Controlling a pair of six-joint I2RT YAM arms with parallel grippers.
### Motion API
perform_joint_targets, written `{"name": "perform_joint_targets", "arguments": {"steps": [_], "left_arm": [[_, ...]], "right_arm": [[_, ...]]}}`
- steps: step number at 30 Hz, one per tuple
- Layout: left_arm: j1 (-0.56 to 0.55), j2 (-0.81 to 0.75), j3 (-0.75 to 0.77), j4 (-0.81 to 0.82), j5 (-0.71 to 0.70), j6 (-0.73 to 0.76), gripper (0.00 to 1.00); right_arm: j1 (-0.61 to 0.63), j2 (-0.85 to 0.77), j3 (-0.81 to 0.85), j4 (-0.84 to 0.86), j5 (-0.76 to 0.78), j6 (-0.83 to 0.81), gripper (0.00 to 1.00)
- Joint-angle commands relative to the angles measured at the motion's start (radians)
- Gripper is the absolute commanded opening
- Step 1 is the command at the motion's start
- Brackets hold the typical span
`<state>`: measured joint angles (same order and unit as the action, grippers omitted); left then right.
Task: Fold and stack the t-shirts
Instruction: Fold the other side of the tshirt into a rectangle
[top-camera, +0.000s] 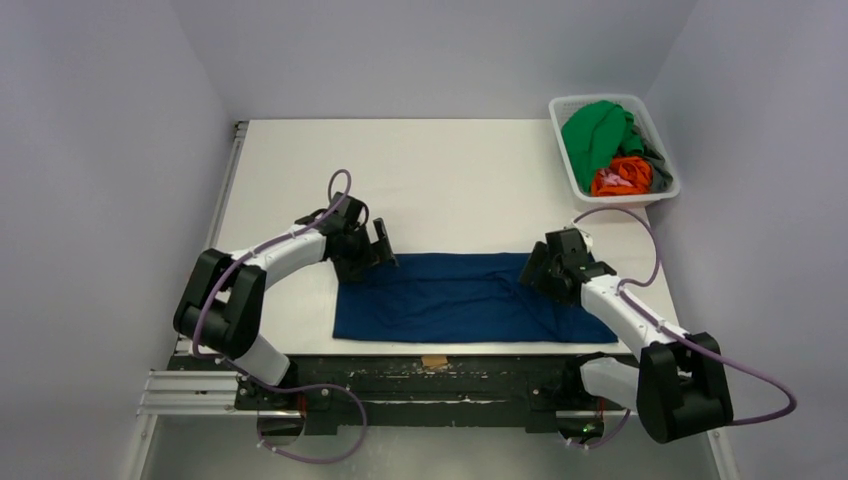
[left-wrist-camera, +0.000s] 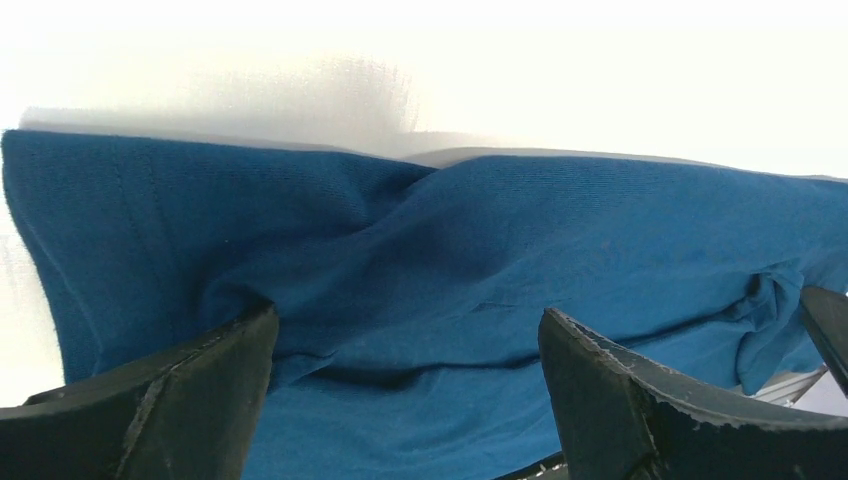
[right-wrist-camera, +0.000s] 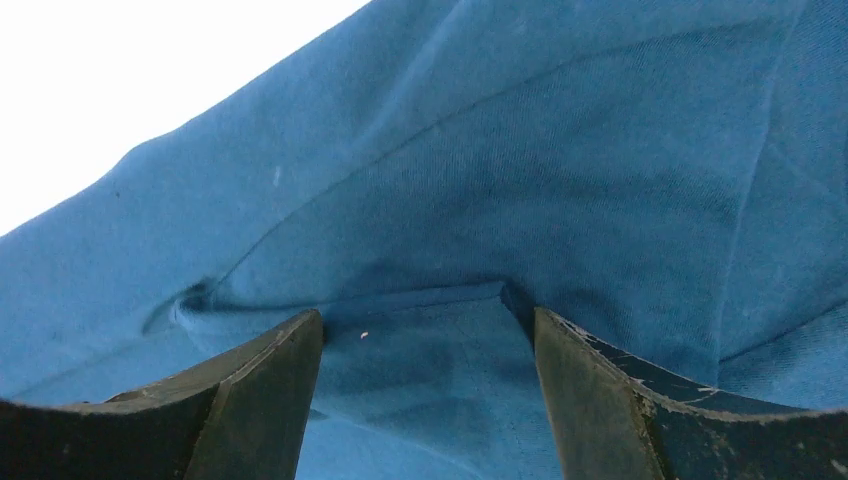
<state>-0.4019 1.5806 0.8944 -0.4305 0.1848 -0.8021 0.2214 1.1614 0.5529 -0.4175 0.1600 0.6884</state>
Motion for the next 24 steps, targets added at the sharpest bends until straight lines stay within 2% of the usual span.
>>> {"name": "perform_joint_targets", "arguments": {"steps": [1,4,7,12,17,22,24], "left_arm": [[0.002,-0.031,-0.01,-0.037,-0.065,0.017,1.0],[0.002,-0.043,-0.01,-0.036,-0.07,0.01,1.0],[0.002,-0.051,-0.006,-0.034,-0.069,0.006,1.0],[0.002,-0.05,-0.002,-0.034,-0.07,-0.001,1.0],[0.002,-0.058,-0.001,-0.052,-0.091,0.001,1.0],[0.002,-0.069,-0.002,-0.064,-0.108,0.001,1.0],[0.002,-0.07,0.002,-0.071,-0.112,-0.001,1.0]], "right_arm": [[-0.002,-0.065,-0.024,0.004,-0.066,-0.034,0.74],[-0.002,-0.119,-0.035,-0.023,-0.102,-0.062,0.72],[0.001,-0.173,-0.044,-0.04,-0.241,-0.076,0.68],[0.037,-0.24,-0.102,-0.059,-0.447,-0.04,0.66],[0.085,-0.312,-0.068,-0.253,-0.415,-0.108,0.65],[0.103,-0.429,-0.05,-0.346,-0.538,-0.136,0.65],[0.106,-0.469,-0.041,-0.394,-0.485,-0.132,0.65]]}}
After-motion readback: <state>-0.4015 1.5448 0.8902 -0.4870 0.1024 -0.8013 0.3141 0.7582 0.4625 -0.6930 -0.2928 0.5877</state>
